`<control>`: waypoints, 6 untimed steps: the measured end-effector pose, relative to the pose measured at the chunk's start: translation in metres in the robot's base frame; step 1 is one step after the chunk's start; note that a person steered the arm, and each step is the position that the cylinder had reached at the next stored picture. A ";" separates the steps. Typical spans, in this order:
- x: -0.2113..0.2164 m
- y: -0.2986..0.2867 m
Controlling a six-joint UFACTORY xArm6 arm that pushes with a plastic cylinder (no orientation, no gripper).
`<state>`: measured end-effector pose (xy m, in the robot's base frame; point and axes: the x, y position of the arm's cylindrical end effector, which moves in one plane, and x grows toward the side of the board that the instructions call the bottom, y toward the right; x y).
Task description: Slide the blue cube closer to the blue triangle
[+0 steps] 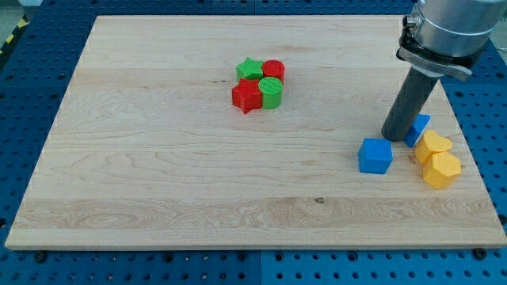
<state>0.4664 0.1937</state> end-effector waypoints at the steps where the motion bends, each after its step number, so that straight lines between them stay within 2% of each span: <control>1: -0.013 -0.006; 3: -0.014 -0.145; 4: 0.033 -0.161; 5: 0.079 -0.134; 6: 0.084 -0.090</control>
<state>0.5503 0.1033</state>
